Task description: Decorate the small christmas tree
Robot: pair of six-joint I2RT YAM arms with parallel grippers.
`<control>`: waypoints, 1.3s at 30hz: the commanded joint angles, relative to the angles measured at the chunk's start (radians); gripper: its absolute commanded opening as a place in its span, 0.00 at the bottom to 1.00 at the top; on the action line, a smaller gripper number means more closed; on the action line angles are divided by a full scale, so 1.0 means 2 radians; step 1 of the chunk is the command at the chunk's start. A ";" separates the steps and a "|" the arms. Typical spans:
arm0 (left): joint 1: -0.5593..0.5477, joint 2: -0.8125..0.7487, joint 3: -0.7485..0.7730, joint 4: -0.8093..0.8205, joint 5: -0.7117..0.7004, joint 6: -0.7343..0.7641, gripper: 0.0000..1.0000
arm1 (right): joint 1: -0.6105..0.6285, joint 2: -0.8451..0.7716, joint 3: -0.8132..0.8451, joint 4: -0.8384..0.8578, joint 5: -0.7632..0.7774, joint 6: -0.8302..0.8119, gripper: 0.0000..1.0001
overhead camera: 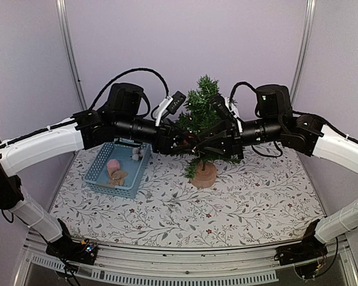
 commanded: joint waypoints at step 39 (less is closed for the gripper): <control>0.019 0.013 0.013 0.052 -0.003 -0.046 0.06 | 0.005 -0.007 -0.003 -0.010 0.086 -0.020 0.00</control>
